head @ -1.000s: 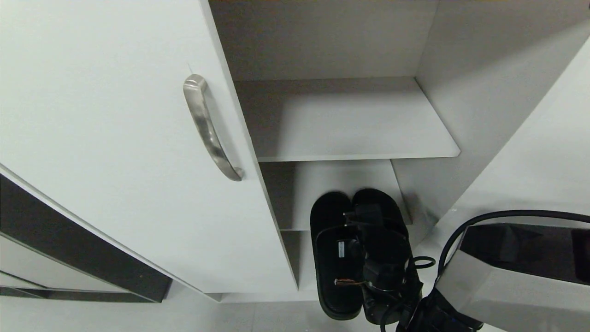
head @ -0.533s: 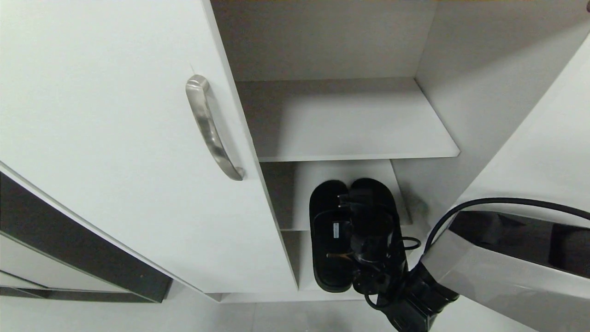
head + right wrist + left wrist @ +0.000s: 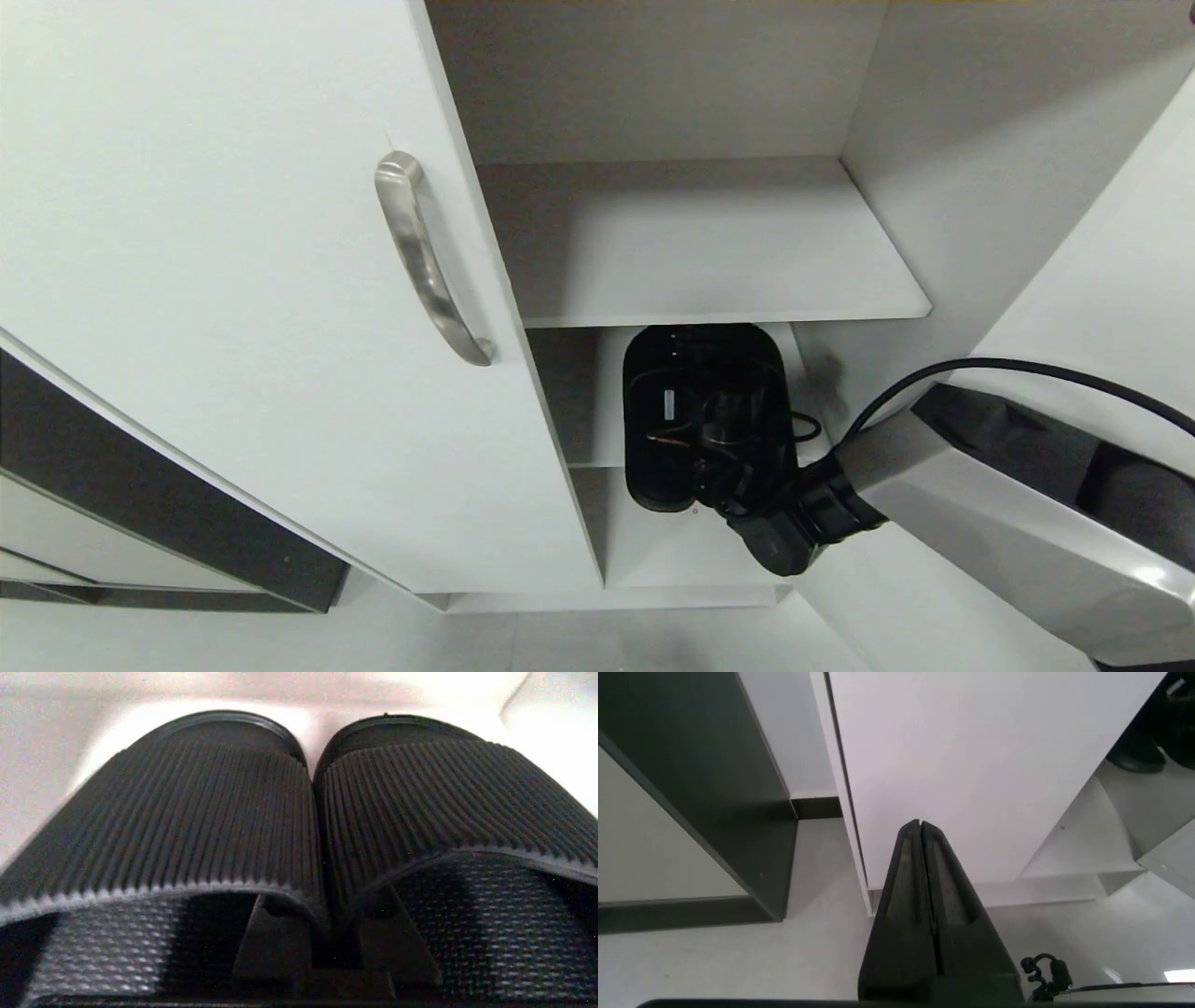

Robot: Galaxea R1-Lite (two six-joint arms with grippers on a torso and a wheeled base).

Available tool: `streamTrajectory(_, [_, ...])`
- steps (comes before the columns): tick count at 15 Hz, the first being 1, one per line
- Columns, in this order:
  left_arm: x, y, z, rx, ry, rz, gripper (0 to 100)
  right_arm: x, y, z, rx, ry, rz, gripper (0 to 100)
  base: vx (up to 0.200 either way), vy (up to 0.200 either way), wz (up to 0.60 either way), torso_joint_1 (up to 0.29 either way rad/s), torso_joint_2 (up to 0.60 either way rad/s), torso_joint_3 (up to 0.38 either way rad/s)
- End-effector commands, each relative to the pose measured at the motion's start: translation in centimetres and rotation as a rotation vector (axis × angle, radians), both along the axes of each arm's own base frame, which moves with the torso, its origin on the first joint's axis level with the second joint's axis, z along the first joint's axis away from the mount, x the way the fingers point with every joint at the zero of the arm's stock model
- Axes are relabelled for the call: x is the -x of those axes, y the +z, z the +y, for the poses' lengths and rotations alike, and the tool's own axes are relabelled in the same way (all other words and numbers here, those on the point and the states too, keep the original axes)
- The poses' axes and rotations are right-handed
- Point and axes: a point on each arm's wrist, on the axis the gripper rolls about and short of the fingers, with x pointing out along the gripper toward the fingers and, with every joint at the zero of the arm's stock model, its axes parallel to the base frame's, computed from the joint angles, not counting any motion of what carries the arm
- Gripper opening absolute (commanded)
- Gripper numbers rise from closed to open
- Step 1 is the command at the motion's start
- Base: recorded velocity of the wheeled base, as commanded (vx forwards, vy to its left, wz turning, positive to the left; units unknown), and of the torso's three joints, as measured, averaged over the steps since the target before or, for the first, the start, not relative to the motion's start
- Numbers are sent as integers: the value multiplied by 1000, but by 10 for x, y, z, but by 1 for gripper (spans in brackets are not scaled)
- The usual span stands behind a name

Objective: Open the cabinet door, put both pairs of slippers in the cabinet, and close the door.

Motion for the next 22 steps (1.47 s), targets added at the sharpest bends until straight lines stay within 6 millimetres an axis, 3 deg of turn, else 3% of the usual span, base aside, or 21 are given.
streamTrajectory(1, [0, 0, 0, 0, 0, 1, 0, -17, 2, -2, -17, -27, -19, 0, 0, 0, 0, 0, 0, 0])
streamTrajectory(5, [0, 0, 0, 0, 0, 1, 0, -31, 8, -7, -40, -53, -45, 0, 0, 0, 0, 0, 0, 0])
streamTrajectory(14, [0, 0, 0, 5, 8, 1, 0, -38, -2, -11, -27, -62, -28, 0, 0, 0, 0, 0, 0, 0])
streamTrajectory(15, [0, 0, 0, 5, 8, 1, 0, -39, -3, -11, -26, -64, -27, 100, 0, 0, 0, 0, 0, 0])
streamTrajectory(19, [0, 0, 0, 5, 8, 1, 0, -37, -6, -12, -13, -64, -13, 100, 0, 0, 0, 0, 0, 0])
streamTrajectory(22, [0, 0, 0, 5, 8, 1, 0, -24, -8, -16, 9, -55, 15, 100, 0, 0, 0, 0, 0, 0])
